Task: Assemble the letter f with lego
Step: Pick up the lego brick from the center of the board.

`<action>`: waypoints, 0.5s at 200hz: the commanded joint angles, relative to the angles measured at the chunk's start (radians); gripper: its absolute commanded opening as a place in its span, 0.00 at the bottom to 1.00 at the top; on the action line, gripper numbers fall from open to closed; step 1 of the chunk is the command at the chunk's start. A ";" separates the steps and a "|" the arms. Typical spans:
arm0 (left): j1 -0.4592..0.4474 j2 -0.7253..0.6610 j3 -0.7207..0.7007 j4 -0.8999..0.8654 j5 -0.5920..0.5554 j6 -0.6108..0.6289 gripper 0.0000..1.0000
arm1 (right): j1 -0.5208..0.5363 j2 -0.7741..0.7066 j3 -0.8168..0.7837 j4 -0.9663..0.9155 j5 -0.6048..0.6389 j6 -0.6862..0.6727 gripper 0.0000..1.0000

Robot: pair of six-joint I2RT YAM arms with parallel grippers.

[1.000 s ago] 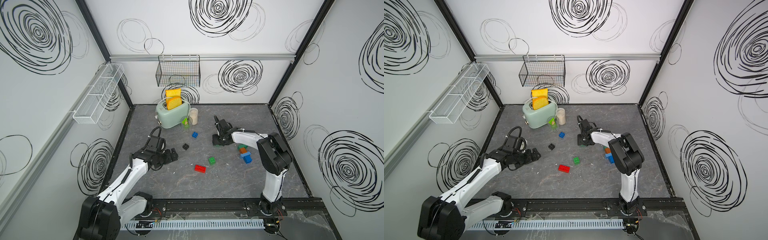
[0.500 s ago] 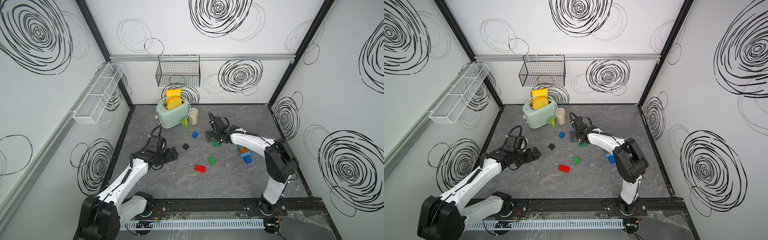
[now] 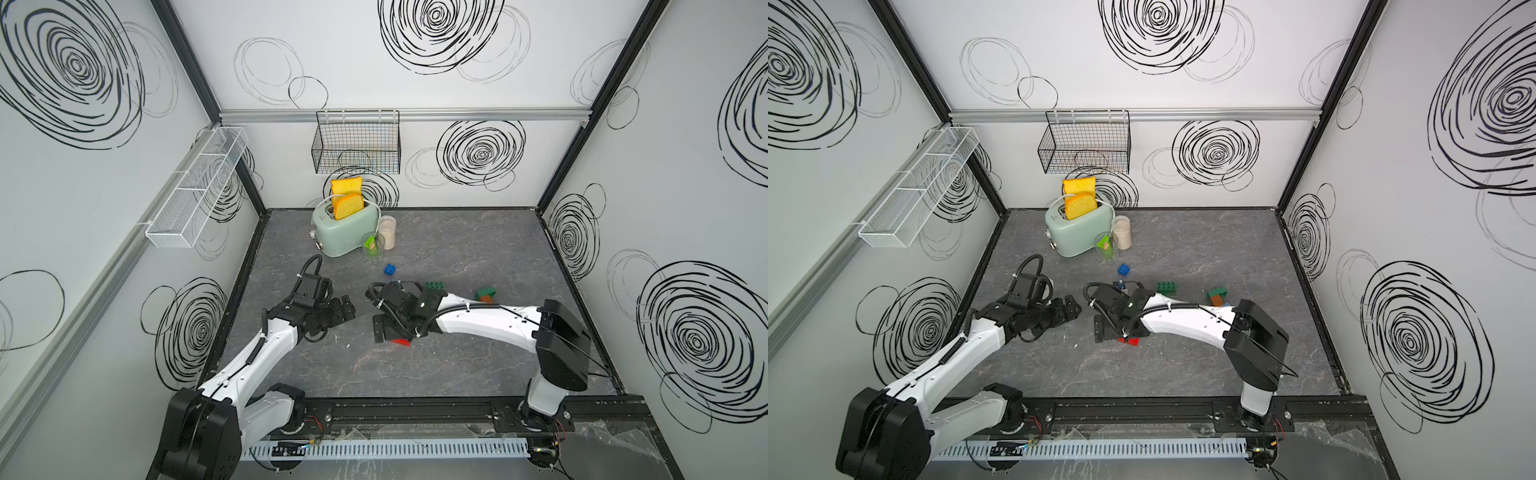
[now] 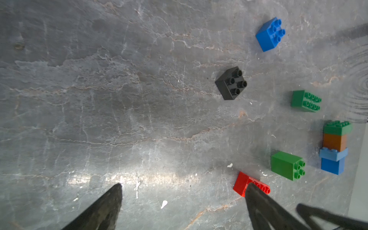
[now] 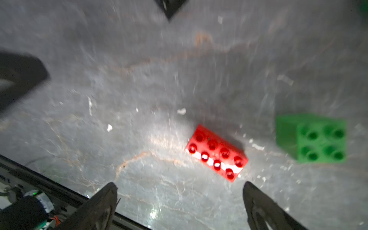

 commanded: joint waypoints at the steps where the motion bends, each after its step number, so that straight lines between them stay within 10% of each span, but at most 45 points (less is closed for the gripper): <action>1: 0.023 -0.005 -0.006 -0.022 -0.027 -0.038 0.98 | 0.000 -0.014 -0.059 -0.012 -0.012 0.178 0.99; 100: -0.015 -0.029 -0.016 -0.061 -0.056 -0.041 0.98 | -0.017 0.037 -0.143 0.155 -0.056 0.270 0.94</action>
